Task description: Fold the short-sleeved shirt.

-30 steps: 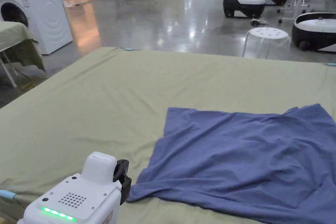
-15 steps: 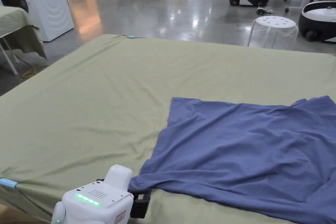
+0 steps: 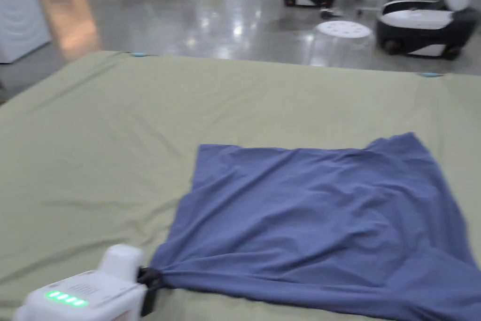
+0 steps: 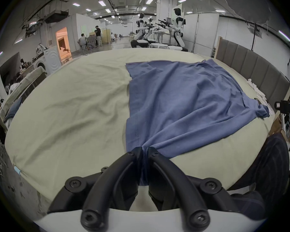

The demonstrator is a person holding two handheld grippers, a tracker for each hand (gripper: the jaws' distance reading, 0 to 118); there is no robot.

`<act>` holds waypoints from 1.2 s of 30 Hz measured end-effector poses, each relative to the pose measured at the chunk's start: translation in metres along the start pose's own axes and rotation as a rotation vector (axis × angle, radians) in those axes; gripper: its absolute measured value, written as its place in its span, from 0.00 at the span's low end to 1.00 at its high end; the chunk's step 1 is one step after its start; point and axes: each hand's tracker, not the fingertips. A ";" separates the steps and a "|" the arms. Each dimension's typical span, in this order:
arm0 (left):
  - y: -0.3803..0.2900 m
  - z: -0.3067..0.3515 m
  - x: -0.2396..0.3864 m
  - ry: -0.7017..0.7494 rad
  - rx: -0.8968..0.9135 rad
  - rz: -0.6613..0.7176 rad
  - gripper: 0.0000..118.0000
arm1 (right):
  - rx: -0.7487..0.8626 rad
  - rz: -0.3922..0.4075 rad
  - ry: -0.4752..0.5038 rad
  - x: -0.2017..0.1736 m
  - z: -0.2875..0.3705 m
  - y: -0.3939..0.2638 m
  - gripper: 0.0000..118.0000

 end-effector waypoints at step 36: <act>0.184 -0.148 0.007 0.119 -0.134 0.099 0.06 | -0.146 0.106 -0.089 -0.006 -0.251 0.168 0.03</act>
